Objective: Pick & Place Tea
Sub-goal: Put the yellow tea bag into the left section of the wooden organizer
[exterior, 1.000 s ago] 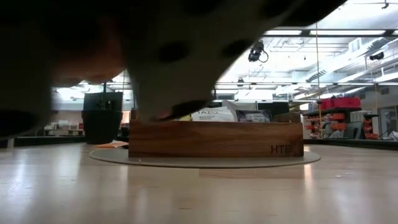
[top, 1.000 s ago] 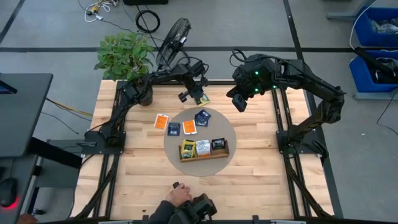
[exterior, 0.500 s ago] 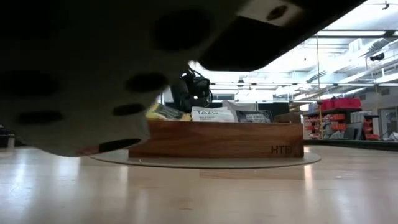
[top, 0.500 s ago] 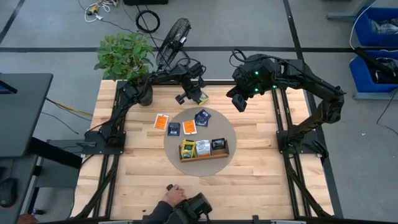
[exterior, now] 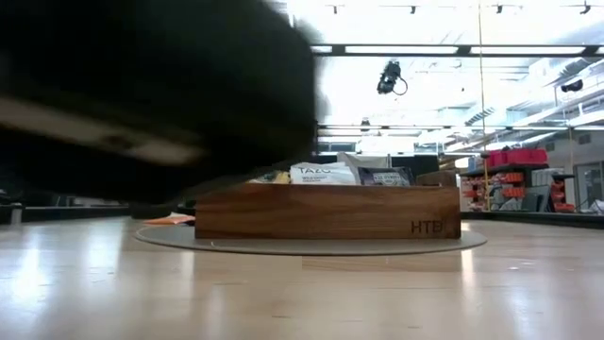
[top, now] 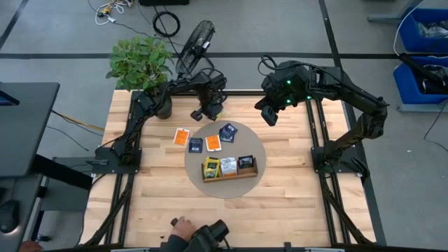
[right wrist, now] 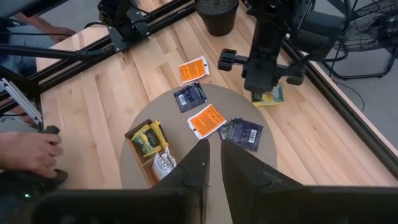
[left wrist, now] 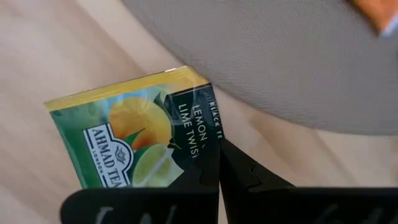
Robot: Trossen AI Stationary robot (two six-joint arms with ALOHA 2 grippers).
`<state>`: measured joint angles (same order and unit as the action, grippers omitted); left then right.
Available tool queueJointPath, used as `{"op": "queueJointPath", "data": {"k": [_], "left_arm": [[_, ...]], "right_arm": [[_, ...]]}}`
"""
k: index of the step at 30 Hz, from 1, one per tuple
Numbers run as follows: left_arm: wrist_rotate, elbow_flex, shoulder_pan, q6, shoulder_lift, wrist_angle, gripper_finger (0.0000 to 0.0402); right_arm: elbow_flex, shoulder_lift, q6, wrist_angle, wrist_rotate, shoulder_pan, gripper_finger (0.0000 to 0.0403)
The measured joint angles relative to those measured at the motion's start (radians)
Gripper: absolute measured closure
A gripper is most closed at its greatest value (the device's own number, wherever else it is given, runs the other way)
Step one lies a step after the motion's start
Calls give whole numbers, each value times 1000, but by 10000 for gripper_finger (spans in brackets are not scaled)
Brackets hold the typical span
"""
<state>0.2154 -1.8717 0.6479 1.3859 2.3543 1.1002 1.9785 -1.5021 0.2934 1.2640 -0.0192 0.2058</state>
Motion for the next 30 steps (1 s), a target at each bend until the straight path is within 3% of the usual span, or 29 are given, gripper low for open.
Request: {"op": "queueJointPath", "data": {"k": [12, 19, 23, 30], "left_arm": [[-48, 2, -21, -285, 1, 272, 400], [-151, 1, -65, -372, -81, 213, 400], [-118, -1, -57, -384, -109, 124, 395], [-105, 0, -11, -323, -99, 134, 329]], "right_arm": [[0, 0, -26, 0, 0, 0, 352], [0, 0, -45, 0, 0, 0, 352], [0, 0, -52, 0, 0, 0, 352], [0, 0, -47, 4, 0, 0, 352]]}}
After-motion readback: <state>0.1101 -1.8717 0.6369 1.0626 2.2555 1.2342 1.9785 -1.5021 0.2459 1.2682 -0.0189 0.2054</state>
